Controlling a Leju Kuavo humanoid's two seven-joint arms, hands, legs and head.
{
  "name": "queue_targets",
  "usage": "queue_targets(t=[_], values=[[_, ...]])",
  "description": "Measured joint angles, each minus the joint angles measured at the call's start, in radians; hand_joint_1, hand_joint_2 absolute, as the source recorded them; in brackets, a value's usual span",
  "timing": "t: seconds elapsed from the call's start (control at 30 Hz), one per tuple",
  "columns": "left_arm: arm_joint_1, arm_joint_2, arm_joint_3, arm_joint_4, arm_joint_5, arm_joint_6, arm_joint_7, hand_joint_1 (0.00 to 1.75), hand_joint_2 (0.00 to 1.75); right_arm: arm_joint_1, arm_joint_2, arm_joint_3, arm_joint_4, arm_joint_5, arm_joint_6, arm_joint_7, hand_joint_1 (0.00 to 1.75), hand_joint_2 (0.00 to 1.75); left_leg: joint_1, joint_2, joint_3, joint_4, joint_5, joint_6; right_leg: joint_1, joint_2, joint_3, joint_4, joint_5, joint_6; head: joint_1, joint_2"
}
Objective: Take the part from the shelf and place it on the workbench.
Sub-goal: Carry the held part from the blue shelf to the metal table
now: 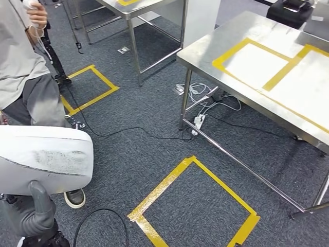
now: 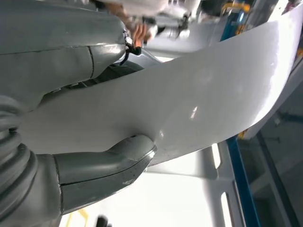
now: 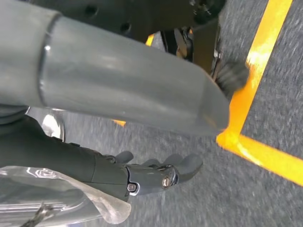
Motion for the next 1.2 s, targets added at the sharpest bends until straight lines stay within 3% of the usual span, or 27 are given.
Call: queue_targets(t=[0.07, 0.1, 0.13, 0.17, 0.2, 0.27, 0.3, 0.37, 0.43, 0.5, 0.57, 0.6, 0.63, 0.67, 0.73, 0.8, 0.87, 0.9, 0.97, 1.0, 1.03, 1.07, 1.1, 1.13, 1.2], values=[[0.001, 0.002, -0.003, 0.0, 0.008, -0.006, 0.0, 1.75, 1.75, -0.002, 0.001, -0.004, 0.0, 0.0, 0.001, 0.002, 0.0, 0.0, -0.001, 0.034, 0.0, 0.0, -0.002, 0.001, -0.006, -0.023, -0.054, 0.112, -0.046, 0.011, 0.001, 0.0], [0.001, 0.003, -0.004, 0.001, 0.011, -0.009, 0.0, 1.75, 1.75, -0.001, 0.001, -0.005, 0.0, 0.0, 0.001, 0.003, 0.0, 0.0, -0.001, 0.05, 0.0, 0.0, -0.003, -0.001, -0.01, -0.027, -0.059, 0.125, -0.043, 0.015, 0.001, 0.0], [0.001, 0.004, -0.005, 0.001, 0.013, -0.011, 0.0, 1.75, 1.75, 0.0, 0.001, -0.006, 0.0, 0.0, 0.002, 0.004, 0.0, 0.0, 0.0, 0.063, 0.001, 0.001, -0.004, -0.002, -0.013, -0.033, -0.043, 0.099, -0.022, 0.019, 0.002, 0.0], [0.001, 0.004, -0.005, 0.001, 0.015, -0.012, 0.0, 1.75, 1.75, 0.001, 0.001, -0.008, 0.0, 0.0, 0.003, 0.005, 0.0, 0.0, 0.0, 0.076, 0.002, 0.001, -0.006, -0.006, -0.015, -0.047, -0.007, 0.037, 0.01, 0.021, 0.002, 0.0], [0.001, 0.004, -0.006, 0.002, 0.015, -0.012, 0.0, 1.75, 1.75, 0.001, 0.002, -0.01, 0.0, 0.0, 0.006, 0.005, 0.0, 0.0, -0.001, 0.087, 0.005, 0.002, -0.009, -0.01, -0.016, -0.076, 0.035, -0.038, 0.039, 0.021, 0.003, 0.0], [0.001, 0.005, -0.006, 0.002, 0.015, -0.012, 0.0, 1.75, 1.75, -0.003, 0.004, -0.013, 0.0, 0.0, 0.01, 0.006, 0.0, 0.0, -0.006, 0.107, 0.012, 0.005, -0.016, -0.022, -0.014, -0.12, 0.096, -0.139, 0.072, 0.011, 0.002, 0.0], [0.0, 0.005, -0.007, 0.002, 0.015, -0.013, 0.0, 1.75, 1.75, -0.004, 0.005, -0.014, 0.0, 0.001, 0.011, 0.006, 0.0, 0.0, -0.008, 0.117, 0.015, 0.005, -0.018, -0.028, -0.013, -0.127, 0.104, -0.151, 0.074, 0.003, 0.001, 0.0], [-0.001, 0.006, -0.009, 0.002, 0.015, -0.014, 0.0, 1.75, 1.75, -0.003, 0.005, -0.017, 0.0, 0.001, 0.011, 0.006, 0.0, 0.0, -0.005, 0.132, 0.023, 0.005, -0.023, -0.041, -0.012, -0.102, 0.103, -0.15, 0.076, -0.013, 0.0, 0.0], [-0.002, 0.007, -0.011, 0.002, 0.013, -0.013, 0.0, 1.75, 1.75, -0.003, 0.005, -0.02, 0.0, 0.002, 0.011, 0.005, 0.0, 0.0, 0.002, 0.096, 0.02, 0.036, -0.052, -0.053, -0.014, -0.077, 0.107, -0.155, 0.08, -0.027, -0.003, 0.0], [0.001, 0.009, -0.012, 0.002, 0.011, -0.012, 0.0, 1.75, 1.75, -0.004, 0.006, -0.021, 0.0, 0.003, 0.013, 0.002, 0.0, 0.0, 0.005, 0.036, -0.023, 0.146, -0.117, -0.057, -0.015, -0.049, 0.111, -0.157, 0.084, -0.036, -0.01, 0.0], [0.004, 0.012, -0.012, 0.002, 0.011, -0.011, 0.0, 1.75, 1.75, -0.004, 0.007, -0.021, 0.0, 0.004, 0.014, 0.0, 0.0, 0.0, 0.005, 0.017, -0.084, 0.276, -0.168, -0.056, -0.012, -0.017, 0.111, -0.156, 0.085, -0.04, -0.013, 0.0], [0.005, 0.013, -0.011, 0.002, 0.011, -0.01, 0.0, 1.75, 1.75, -0.003, 0.008, -0.021, 0.0, 0.004, 0.015, 0.0, 0.0, 0.0, 0.004, 0.015, -0.1, 0.303, -0.166, -0.054, -0.01, 0.0, 0.112, -0.156, 0.085, -0.04, -0.013, 0.0], [0.005, 0.014, -0.011, 0.002, 0.011, -0.01, 0.0, 1.75, 1.75, -0.002, 0.008, -0.021, 0.0, 0.004, 0.015, -0.001, 0.0, 0.0, 0.004, 0.013, -0.097, 0.287, -0.142, -0.051, -0.009, 0.017, 0.114, -0.155, 0.084, -0.041, -0.013, 0.0], [0.005, 0.014, -0.011, 0.002, 0.011, -0.01, 0.0, 1.75, 1.75, -0.002, 0.008, -0.022, 0.0, 0.004, 0.015, -0.001, 0.0, 0.0, 0.004, 0.007, -0.079, 0.236, -0.102, -0.046, -0.008, 0.034, 0.115, -0.154, 0.084, -0.04, -0.013, 0.0], [0.005, 0.015, -0.011, 0.002, 0.011, -0.01, 0.0, 1.75, 1.75, -0.002, 0.009, -0.022, 0.0, 0.004, 0.015, -0.001, 0.0, 0.0, 0.006, -0.034, -0.027, 0.098, -0.03, -0.037, -0.007, 0.065, 0.115, -0.151, 0.083, -0.038, -0.013, 0.0], [0.004, 0.016, -0.011, 0.002, 0.011, -0.01, 0.0, 1.75, 1.75, -0.002, 0.011, -0.022, 0.0, 0.004, 0.015, -0.001, 0.0, 0.0, 0.006, -0.067, -0.001, 0.026, -0.01, -0.032, -0.008, 0.089, 0.107, -0.147, 0.083, -0.029, -0.013, 0.0], [0.003, 0.017, -0.012, 0.002, 0.011, -0.01, 0.0, 1.75, 1.75, 0.001, 0.011, -0.022, 0.0, 0.004, 0.016, -0.001, 0.0, 0.0, 0.004, -0.058, 0.002, 0.018, -0.012, -0.03, -0.012, 0.107, 0.095, -0.149, 0.086, -0.015, -0.013, 0.0], [0.002, 0.017, -0.013, 0.002, 0.011, -0.01, 0.0, 1.75, 1.75, 0.004, 0.011, -0.022, 0.0, 0.004, 0.016, -0.001, 0.0, 0.0, 0.005, -0.047, 0.003, 0.013, -0.01, -0.026, -0.013, 0.098, 0.089, -0.145, 0.083, -0.01, -0.012, 0.0], [0.002, 0.016, -0.014, 0.002, 0.011, -0.011, 0.0, 1.75, 1.75, 0.004, 0.011, -0.022, 0.0, 0.004, 0.017, -0.001, 0.0, 0.0, 0.008, -0.02, 0.006, 0.005, -0.006, -0.015, -0.01, 0.04, 0.057, -0.091, 0.044, -0.001, -0.007, 0.0], [0.002, 0.016, -0.014, 0.002, 0.011, -0.011, 0.0, 1.75, 1.75, 0.002, 0.011, -0.022, 0.0, 0.004, 0.017, -0.001, 0.0, 0.0, 0.007, -0.005, 0.006, 0.004, -0.006, -0.011, -0.009, 0.005, 0.029, -0.032, 0.009, 0.002, -0.005, 0.0], [0.004, 0.016, -0.014, 0.002, 0.011, -0.011, 0.0, 1.75, 1.75, 0.0, 0.011, -0.022, 0.0, 0.005, 0.017, -0.001, 0.0, 0.0, 0.006, 0.01, 0.005, 0.004, -0.007, -0.008, -0.008, -0.015, -0.007, 0.04, -0.027, 0.006, -0.003, 0.0], [0.005, 0.016, -0.014, 0.002, 0.011, -0.011, 0.0, 1.75, 1.75, -0.002, 0.011, -0.022, 0.0, 0.005, 0.017, -0.001, 0.0, 0.0, 0.006, 0.026, 0.005, 0.004, -0.008, -0.008, -0.009, -0.023, -0.037, 0.102, -0.052, 0.009, -0.002, 0.0], [0.005, 0.016, -0.014, 0.002, 0.011, -0.011, 0.0, 1.75, 1.75, -0.001, 0.011, -0.022, 0.0, 0.005, 0.017, -0.001, 0.0, 0.0, 0.006, 0.041, 0.005, 0.004, -0.009, -0.008, -0.01, -0.026, -0.054, 0.138, -0.059, 0.012, -0.002, 0.0], [0.005, 0.016, -0.014, 0.003, 0.011, -0.011, 0.0, 1.75, 1.75, 0.0, 0.011, -0.022, 0.0, 0.005, 0.017, -0.001, 0.0, 0.0, 0.006, 0.055, 0.006, 0.004, -0.01, -0.009, -0.011, -0.029, -0.049, 0.132, -0.046, 0.013, -0.002, 0.0], [0.005, 0.016, -0.014, 0.003, 0.011, -0.011, 0.0, 1.75, 1.75, 0.002, 0.01, -0.022, 0.0, 0.005, 0.017, -0.001, 0.0, 0.0, 0.006, 0.08, 0.011, 0.005, -0.015, -0.015, -0.013, -0.055, 0.021, 0.005, 0.021, 0.014, -0.002, 0.0]])
